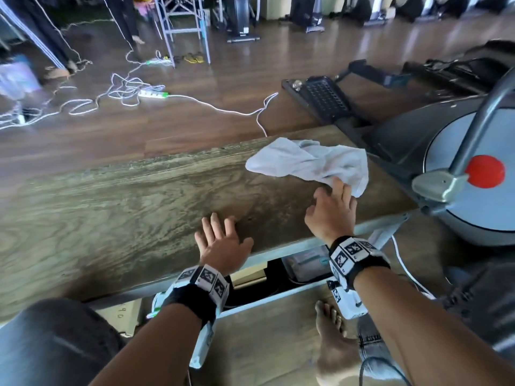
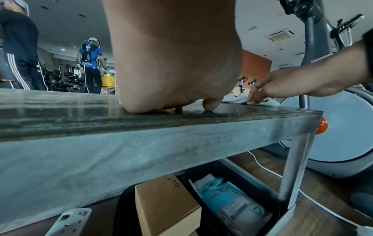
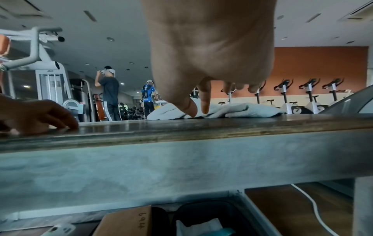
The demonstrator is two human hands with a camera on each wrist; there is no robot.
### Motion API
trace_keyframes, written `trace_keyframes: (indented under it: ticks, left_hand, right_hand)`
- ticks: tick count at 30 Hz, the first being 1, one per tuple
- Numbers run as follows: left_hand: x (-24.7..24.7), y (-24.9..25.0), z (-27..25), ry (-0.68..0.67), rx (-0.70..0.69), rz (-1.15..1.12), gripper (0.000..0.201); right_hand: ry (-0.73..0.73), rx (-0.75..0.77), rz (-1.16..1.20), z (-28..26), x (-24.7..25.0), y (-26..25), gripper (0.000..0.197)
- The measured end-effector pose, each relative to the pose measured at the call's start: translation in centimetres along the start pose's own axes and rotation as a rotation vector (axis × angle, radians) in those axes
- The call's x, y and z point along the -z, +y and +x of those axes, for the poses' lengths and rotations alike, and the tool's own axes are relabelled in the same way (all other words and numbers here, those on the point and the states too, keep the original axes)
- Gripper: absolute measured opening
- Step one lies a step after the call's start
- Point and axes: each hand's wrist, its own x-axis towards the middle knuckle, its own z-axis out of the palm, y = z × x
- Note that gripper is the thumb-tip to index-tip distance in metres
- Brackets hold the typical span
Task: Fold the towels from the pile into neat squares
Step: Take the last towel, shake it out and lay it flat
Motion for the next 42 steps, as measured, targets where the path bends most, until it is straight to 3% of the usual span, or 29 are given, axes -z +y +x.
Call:
trace_keyframes:
  ticks: [4, 7, 9, 13, 15, 18, 21, 24, 25, 27, 32, 34, 36, 38, 39, 41, 42]
  left_hand:
    - [-0.6, -0.4, -0.7, 0.050, -0.035, -0.012, 0.055]
    - [-0.5, 0.5, -0.6, 0.110, 0.011, -0.064, 0.053]
    - [-0.3, 1.6, -0.7, 0.190, -0.004, -0.066, 0.052]
    - [-0.7, 5.2, -1.7, 0.242, -0.199, -0.098, 0.062]
    - [-0.7, 6.4, -1.7, 0.284, -0.250, -0.241, 0.049]
    - [0.7, 6.4, -1.3, 0.307, -0.212, -0.643, 0.024]
    - [2.6, 5.8, -1.2, 0.313, -0.188, -0.718, 0.029]
    - [4.2, 5.5, -1.2, 0.347, -0.119, -0.818, 0.034]
    - [4.8, 5.5, -1.2, 0.341, -0.092, -0.896, 0.035]
    - [5.8, 5.6, -1.7, 0.294, -0.051, -1.099, 0.031]
    - [7.9, 4.9, -2.9, 0.242, 0.002, -1.378, 0.024]
    - [8.0, 4.1, -2.8, 0.276, -0.057, -1.341, 0.032]
    - [7.4, 3.2, -2.7, 0.282, -0.199, -1.170, 0.068]
    - [6.7, 2.9, -3.2, 0.232, -0.282, -0.845, 0.101]
    - [6.3, 2.8, -3.5, 0.230, -0.318, -0.657, 0.094]
    - [6.1, 2.7, -4.0, 0.360, -0.463, -0.450, 0.037]
    - [6.6, 2.9, -4.7, 0.418, -0.489, -0.520, 0.013]
  right_hand:
    - [-0.189, -0.132, 0.043, 0.9, 0.7, 1.6, 0.054]
    - [-0.088, 0.005, 0.057, 0.2, 1.4, 1.0, 0.034]
    - [-0.084, 0.108, 0.208, -0.8, 2.1, -0.2, 0.016]
    - [-0.176, 0.264, 0.640, -3.4, 2.4, -3.3, 0.022]
    - [-0.164, 0.299, 0.798, -4.3, 2.8, -4.3, 0.028]
    - [-0.181, 0.299, 0.983, -4.9, 3.5, -4.4, 0.030]
    - [-0.091, 0.305, 0.849, -4.7, 2.9, -3.6, 0.041]
    - [-0.320, 0.265, 0.651, -5.2, 2.1, -2.9, 0.086]
    - [-0.335, 0.285, 0.550, -5.6, 1.6, -2.7, 0.093]
    - [-0.266, 0.286, 0.395, -5.9, 0.4, -2.5, 0.084]
    - [-0.142, 0.268, 0.353, -5.8, 1.4, -2.6, 0.016]
    - [-0.111, 0.285, 0.583, -6.1, 2.6, -2.9, 0.006]
    - [-0.040, 0.329, 0.834, -6.4, 4.2, -3.6, 0.012]
    - [0.018, 0.439, 0.954, -6.6, 5.8, -4.7, 0.010]
    - [0.013, 0.499, 0.983, -6.7, 6.6, -5.3, 0.009]
    - [-0.027, 0.588, 1.004, -7.3, 8.1, -6.6, 0.007]
    - [-0.036, 0.616, 1.004, -7.4, 8.7, -7.0, 0.005]
